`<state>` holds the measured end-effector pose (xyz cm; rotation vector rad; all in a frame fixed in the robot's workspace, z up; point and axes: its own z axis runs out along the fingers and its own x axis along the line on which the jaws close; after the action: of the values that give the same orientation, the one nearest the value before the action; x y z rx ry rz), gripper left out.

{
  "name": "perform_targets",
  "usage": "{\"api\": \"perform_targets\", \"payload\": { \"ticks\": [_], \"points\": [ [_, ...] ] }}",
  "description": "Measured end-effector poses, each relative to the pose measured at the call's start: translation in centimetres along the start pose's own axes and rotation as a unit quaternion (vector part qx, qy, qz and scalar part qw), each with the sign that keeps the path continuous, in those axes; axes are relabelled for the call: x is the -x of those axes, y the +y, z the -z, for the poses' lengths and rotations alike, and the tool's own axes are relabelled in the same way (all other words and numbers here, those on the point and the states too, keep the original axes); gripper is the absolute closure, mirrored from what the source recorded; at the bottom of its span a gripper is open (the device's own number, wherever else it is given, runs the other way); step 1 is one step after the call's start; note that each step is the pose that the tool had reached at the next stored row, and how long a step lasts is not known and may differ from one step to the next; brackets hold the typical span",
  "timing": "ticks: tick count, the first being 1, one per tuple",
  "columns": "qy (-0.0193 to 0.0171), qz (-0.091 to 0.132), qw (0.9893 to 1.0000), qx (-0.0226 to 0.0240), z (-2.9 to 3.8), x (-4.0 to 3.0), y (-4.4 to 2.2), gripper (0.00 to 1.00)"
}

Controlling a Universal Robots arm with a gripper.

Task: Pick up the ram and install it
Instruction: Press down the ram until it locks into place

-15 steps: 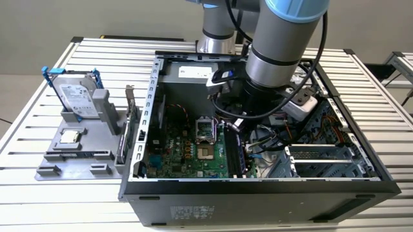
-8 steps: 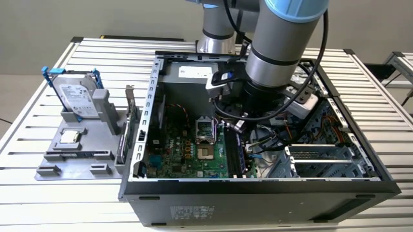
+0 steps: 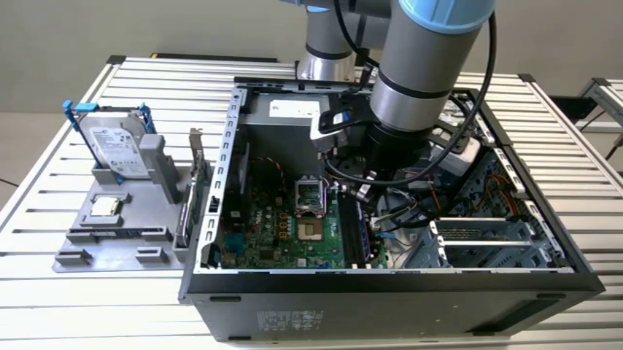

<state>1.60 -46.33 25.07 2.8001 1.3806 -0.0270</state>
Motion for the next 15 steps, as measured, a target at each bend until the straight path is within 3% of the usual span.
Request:
{"api": "perform_targets", "payload": {
  "ticks": [7, 15],
  "points": [
    [0.0004, 0.039, 0.9993, 0.0009, -0.02, 0.03, -0.05, 1.0],
    [0.0009, 0.08, 0.9968, 0.0018, -0.06, 0.06, -0.1, 1.0]
  ]
}}
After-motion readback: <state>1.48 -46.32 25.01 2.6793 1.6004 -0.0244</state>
